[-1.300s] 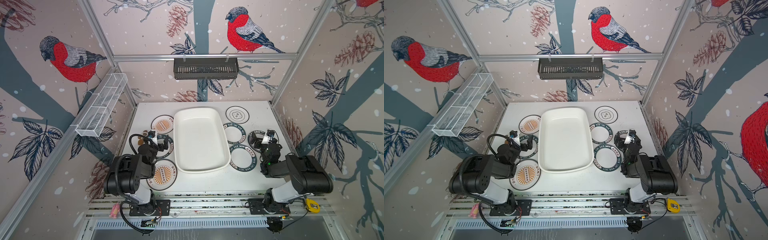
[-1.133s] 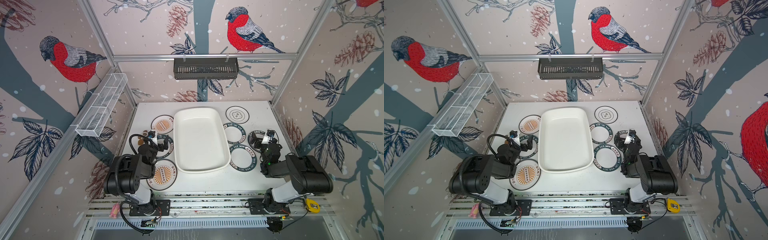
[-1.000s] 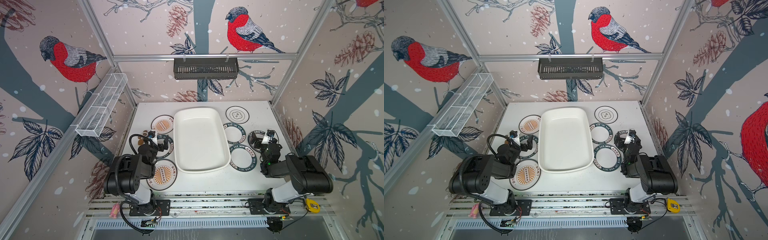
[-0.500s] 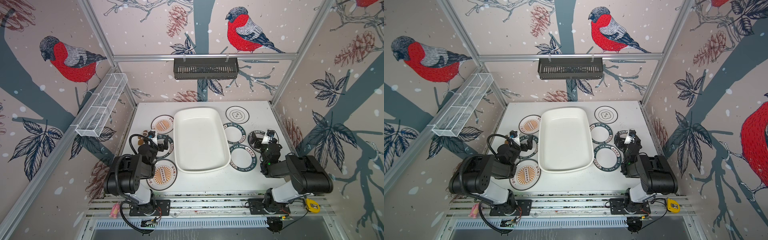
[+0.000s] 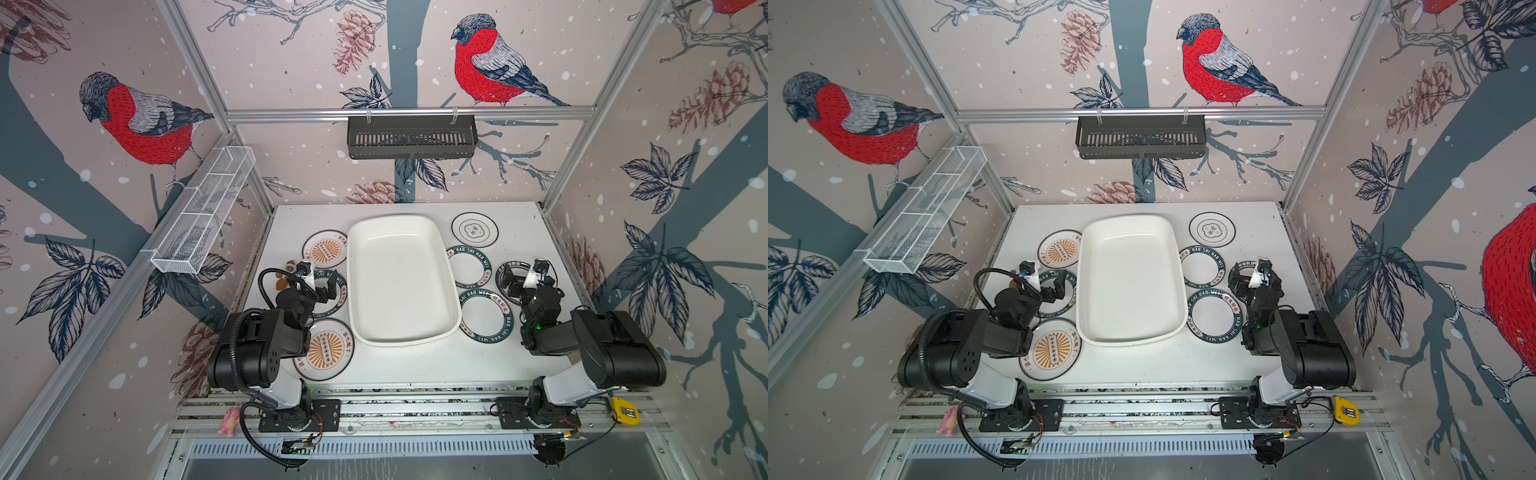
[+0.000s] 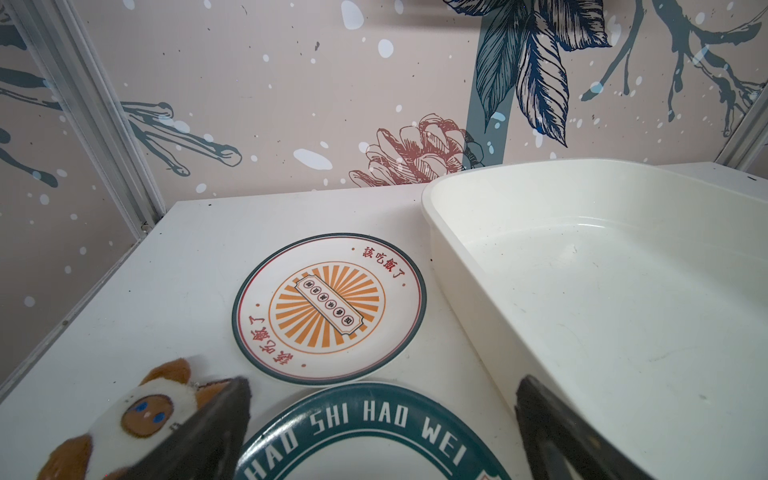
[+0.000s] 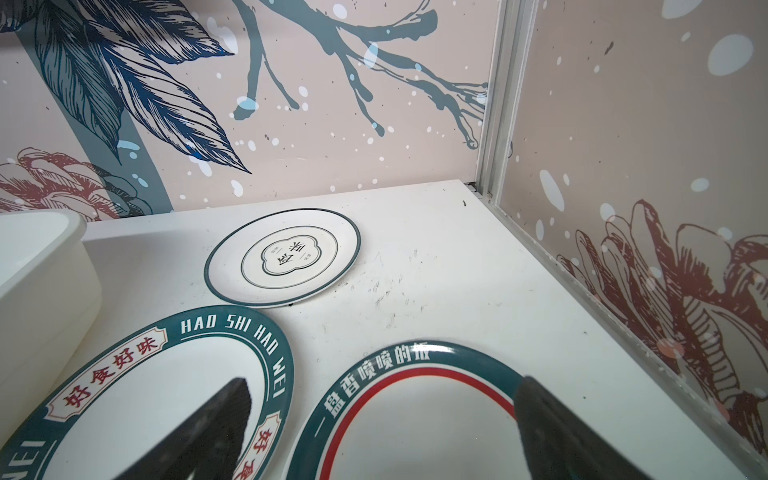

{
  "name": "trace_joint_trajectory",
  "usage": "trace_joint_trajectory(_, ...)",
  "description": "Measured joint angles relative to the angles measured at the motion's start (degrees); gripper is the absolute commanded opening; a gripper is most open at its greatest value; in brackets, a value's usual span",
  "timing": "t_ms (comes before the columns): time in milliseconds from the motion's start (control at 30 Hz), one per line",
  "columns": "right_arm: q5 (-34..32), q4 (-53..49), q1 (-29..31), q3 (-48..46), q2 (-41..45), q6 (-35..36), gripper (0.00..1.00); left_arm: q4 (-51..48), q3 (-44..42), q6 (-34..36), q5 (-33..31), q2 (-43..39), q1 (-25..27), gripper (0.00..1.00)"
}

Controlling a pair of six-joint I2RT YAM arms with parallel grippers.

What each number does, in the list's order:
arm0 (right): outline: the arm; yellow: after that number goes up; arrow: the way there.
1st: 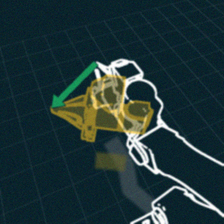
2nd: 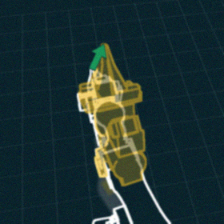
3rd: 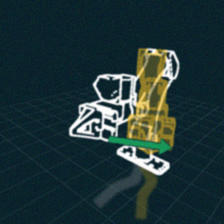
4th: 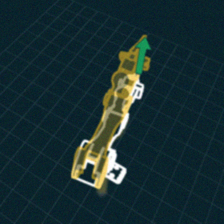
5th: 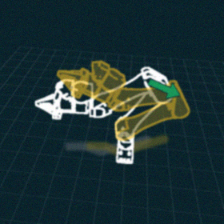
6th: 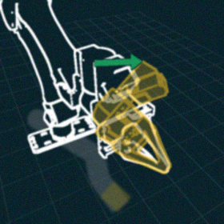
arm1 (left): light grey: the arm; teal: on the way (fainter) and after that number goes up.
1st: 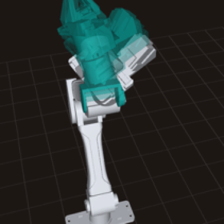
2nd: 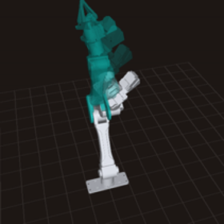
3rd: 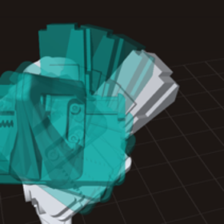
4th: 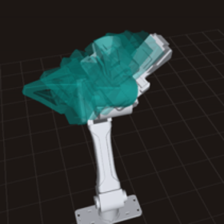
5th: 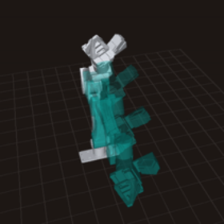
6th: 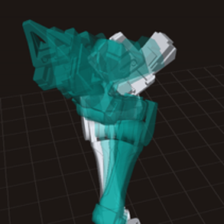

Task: Place the plates into the plastic bin on the countertop

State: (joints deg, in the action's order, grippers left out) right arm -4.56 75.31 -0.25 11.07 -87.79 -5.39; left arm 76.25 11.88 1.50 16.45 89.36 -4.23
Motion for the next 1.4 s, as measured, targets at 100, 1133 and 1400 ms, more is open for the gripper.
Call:
trace_joint_trajectory(100, 0.00, 0.00, 0.00, 0.00, 0.00, 0.00, 0.99, 0.00, 0.00, 0.00, 0.00, 0.00, 0.00, 0.99)
trace_joint_trajectory(1133, -10.45, -45.35, -2.03, 24.76, 11.65, -17.03, 0.99, -34.93, 16.59, 1.01, 1.36, -17.33, -0.59, 0.99)
trace_joint_trajectory(1400, 4.90, -53.00, -2.91, 23.96, 16.44, -27.17, 0.97, -61.33, 30.88, 4.11, 4.57, -19.39, -0.28, 0.99)
